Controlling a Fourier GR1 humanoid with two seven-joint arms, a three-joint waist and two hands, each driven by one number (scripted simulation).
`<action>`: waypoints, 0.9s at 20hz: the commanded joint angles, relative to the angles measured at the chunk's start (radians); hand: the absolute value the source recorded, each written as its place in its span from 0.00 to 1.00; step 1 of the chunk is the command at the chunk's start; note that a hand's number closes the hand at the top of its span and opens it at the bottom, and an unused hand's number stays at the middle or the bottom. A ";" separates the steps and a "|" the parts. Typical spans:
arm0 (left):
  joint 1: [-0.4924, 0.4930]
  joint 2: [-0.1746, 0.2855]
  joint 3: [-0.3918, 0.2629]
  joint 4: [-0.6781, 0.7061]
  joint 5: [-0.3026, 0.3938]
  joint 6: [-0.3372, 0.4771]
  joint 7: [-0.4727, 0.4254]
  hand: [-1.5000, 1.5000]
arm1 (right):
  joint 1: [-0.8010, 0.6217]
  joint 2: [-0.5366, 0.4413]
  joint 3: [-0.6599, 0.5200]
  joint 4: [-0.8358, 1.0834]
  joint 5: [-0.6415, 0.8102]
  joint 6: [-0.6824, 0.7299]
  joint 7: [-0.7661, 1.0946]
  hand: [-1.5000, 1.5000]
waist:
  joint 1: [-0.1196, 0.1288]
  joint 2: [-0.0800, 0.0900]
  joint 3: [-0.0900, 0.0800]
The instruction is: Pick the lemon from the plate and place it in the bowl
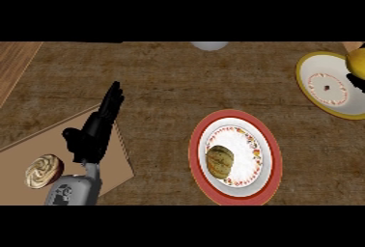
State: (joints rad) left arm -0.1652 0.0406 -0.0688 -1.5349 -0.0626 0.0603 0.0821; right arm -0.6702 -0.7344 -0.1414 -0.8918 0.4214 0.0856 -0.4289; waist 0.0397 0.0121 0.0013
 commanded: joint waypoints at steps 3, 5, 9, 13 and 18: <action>0.010 -0.020 -0.025 -0.007 -0.015 0.005 -0.011 0.50 | -0.148 0.034 -0.005 0.364 0.101 -0.135 -0.135 1.00 | 0.014 0.004 0.001; -0.023 0.029 0.021 -0.037 0.029 -0.037 0.035 0.50 | -0.141 0.042 0.011 0.430 0.137 -0.174 -0.181 1.00 | 0.017 0.006 0.002; -0.039 -0.010 0.000 0.017 -0.001 -0.004 -0.015 0.50 | -0.207 -0.013 -0.030 0.557 0.087 0.005 -0.185 1.00 | 0.022 0.014 0.002; -0.034 -0.012 0.003 -0.020 0.007 0.003 0.035 0.50 | -0.172 -0.050 0.000 0.631 0.111 0.142 -0.299 0.00 | 0.025 0.013 0.004; -0.059 -0.009 0.003 0.009 -0.010 0.006 0.020 0.50 | -0.199 -0.022 -0.039 0.685 0.079 0.182 -0.415 0.00 | 0.017 0.014 0.004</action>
State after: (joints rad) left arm -0.1885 0.0348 -0.0729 -1.5324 -0.0629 0.0502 0.0838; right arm -0.8488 -0.7481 -0.1577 -0.2534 0.5223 0.1938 -0.7650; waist 0.0653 0.0276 0.0054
